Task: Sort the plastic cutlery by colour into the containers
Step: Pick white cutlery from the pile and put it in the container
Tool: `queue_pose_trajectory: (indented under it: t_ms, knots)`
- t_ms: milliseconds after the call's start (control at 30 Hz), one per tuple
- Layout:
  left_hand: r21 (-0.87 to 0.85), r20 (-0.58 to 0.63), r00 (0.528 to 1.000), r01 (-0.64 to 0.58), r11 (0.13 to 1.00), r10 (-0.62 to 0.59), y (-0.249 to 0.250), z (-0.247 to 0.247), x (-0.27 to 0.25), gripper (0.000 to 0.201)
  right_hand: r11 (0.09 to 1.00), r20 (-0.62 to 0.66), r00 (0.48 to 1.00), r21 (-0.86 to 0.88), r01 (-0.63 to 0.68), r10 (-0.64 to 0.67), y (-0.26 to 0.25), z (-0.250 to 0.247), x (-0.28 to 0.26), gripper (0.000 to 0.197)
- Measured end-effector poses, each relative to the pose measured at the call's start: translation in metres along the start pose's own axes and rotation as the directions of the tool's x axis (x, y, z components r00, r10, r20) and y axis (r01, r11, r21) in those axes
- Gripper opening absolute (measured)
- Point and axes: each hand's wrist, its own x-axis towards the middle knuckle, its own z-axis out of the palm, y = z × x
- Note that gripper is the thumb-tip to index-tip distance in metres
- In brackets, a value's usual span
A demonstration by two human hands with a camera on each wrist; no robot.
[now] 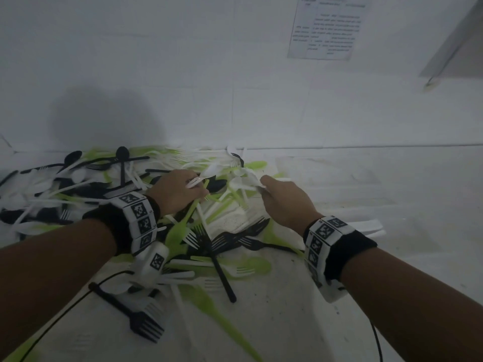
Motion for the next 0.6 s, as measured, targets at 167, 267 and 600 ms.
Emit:
queue_pose_trajectory:
  t_ms: [167, 267, 600]
  knots:
    - [0.215, -0.083, 0.996, 0.004, 0.977, 0.014, -0.004, -0.002, 0.003, 0.036, 0.95, -0.003, 0.985, 0.264, -0.167, 0.174, 0.001, 0.001, 0.007, 0.031]
    - [0.234, -0.045, 0.991, -0.114, 0.966, 0.128, 0.009, 0.015, 0.003, 0.024, 0.891, 0.055, 0.97, 0.386, -0.239, 0.237, 0.008, 0.009, 0.008, 0.006]
    - [0.55, 0.082, 0.994, -0.108, 0.828, 0.075, 0.037, 0.06, 0.042, 0.028, 0.828, 0.087, 0.927, 0.425, -0.366, 0.365, 0.024, 0.005, 0.024, 0.019]
